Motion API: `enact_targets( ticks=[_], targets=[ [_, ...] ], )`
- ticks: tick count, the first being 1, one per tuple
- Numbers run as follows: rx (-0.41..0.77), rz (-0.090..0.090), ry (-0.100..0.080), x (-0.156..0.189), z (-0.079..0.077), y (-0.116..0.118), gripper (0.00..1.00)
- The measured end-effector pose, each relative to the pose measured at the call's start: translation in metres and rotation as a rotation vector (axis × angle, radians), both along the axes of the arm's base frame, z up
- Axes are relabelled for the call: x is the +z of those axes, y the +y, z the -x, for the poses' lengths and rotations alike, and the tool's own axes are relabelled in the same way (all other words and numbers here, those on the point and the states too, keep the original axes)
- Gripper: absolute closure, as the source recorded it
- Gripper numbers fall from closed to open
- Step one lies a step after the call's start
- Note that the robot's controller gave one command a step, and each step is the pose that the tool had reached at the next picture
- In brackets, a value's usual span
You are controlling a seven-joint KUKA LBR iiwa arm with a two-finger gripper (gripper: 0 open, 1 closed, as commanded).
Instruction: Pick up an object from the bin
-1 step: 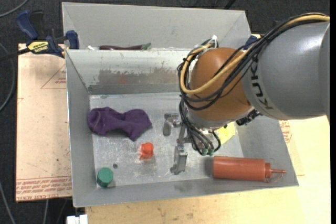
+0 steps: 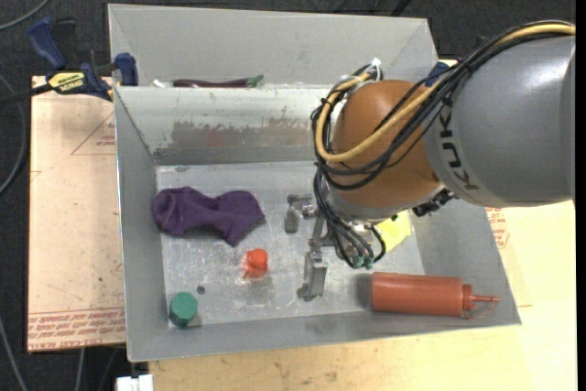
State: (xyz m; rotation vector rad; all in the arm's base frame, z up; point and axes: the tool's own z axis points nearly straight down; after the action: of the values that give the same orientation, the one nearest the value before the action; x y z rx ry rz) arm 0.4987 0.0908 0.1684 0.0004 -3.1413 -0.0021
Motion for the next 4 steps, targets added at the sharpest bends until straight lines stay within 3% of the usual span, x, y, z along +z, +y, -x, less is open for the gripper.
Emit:
enact_targets(
  ticks=[1,2,3,4],
  targets=[
    [0.064,0.001,-0.005,-0.022,-0.016,0.024,0.00],
    [0.167,-0.003,-0.006,-0.082,-0.043,0.035,0.00],
    [0.211,-0.001,-0.009,-0.096,-0.043,0.056,1.00],
    [0.211,-0.001,-0.009,-0.096,-0.043,0.056,1.00]
  ],
)
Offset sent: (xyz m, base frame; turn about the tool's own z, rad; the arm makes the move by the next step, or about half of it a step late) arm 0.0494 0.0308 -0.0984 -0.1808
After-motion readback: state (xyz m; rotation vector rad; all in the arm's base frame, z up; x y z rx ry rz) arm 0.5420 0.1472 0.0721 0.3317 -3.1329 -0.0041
